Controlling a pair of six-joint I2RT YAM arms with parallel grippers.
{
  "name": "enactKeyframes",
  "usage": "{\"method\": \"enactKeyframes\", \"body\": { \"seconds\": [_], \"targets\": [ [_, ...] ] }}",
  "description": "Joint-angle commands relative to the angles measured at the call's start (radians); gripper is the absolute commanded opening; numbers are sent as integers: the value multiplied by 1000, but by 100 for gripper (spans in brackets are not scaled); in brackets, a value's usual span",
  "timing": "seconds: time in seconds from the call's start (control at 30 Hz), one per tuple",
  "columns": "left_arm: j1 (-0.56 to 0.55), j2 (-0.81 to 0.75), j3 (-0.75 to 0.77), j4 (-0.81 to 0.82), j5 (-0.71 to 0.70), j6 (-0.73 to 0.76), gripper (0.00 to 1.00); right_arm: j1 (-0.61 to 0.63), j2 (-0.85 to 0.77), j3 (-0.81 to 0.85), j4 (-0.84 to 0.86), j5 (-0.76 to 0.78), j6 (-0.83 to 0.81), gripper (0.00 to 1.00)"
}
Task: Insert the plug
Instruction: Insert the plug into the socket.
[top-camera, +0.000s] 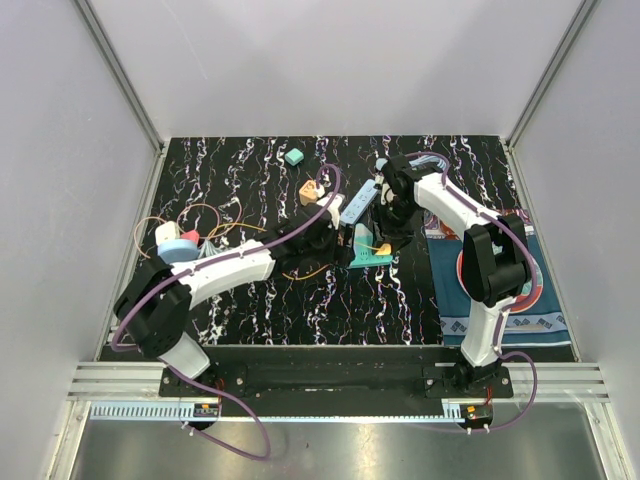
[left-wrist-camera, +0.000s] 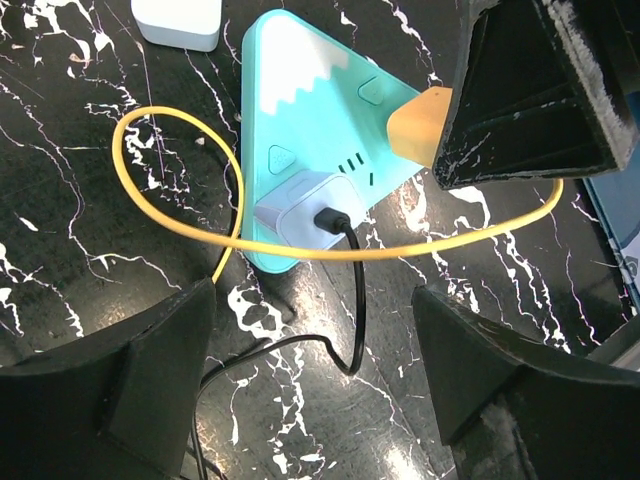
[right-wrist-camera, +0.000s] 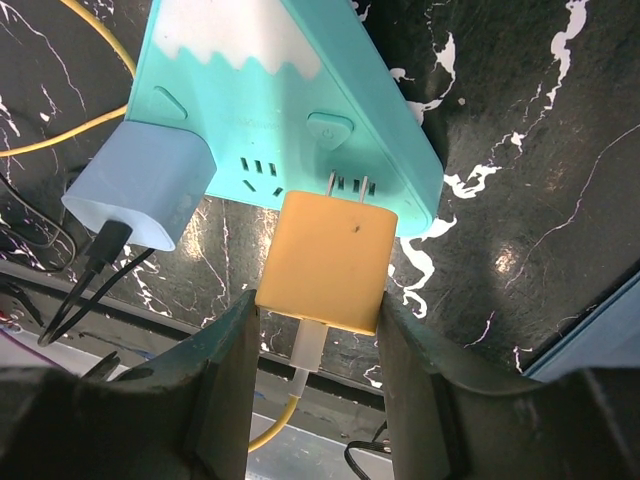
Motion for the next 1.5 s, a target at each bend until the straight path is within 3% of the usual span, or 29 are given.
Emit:
{"method": "enactKeyframes", "body": {
  "seconds": [0.0,0.4,0.53,0.87,1.47],
  "targets": [
    [1,-114,-46,70,-16,45,82,-5,-50,18,-9,-50,-21,0],
    [-22,-525,-300,221,58,394,90,-5,-291,-105,42,-276,-20,0],
    [-88,-605,-376,303,69,524,92,-5,-347,-150,79,-360,-12,0],
    [-218,-501,-351,359,105,729,93,2,-439,-206,119,-469,-34,0],
    [-218,-346,-341,615,19,901,86,36,-433,-245,126,-509,-78,0]
  ]
}}
